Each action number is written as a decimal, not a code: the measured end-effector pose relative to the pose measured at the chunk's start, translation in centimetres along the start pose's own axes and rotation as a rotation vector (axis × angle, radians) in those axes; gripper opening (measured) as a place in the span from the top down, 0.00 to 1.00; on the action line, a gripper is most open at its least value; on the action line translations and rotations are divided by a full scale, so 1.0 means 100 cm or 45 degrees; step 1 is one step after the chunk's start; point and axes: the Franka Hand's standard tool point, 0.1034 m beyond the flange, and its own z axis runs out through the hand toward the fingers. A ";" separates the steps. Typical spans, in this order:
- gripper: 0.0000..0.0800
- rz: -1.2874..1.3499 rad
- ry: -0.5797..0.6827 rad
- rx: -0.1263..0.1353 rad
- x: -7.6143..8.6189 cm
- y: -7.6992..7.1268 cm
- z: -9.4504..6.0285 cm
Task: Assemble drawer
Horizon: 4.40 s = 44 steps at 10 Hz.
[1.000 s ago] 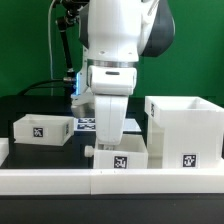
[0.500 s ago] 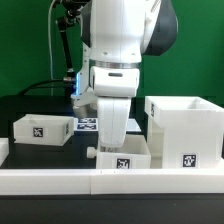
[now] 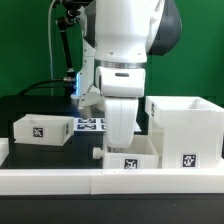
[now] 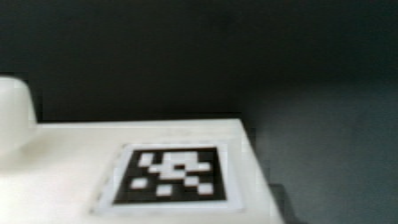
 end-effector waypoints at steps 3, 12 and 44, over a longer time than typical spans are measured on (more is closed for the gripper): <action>0.95 0.008 0.000 0.004 -0.002 -0.002 0.001; 0.95 0.010 0.013 -0.030 0.007 -0.002 0.003; 0.19 -0.170 0.103 0.009 -0.047 0.042 -0.032</action>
Offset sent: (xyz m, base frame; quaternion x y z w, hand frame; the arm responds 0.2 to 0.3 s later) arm 0.0000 0.0000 0.0000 0.0000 0.0000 0.0000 1.0000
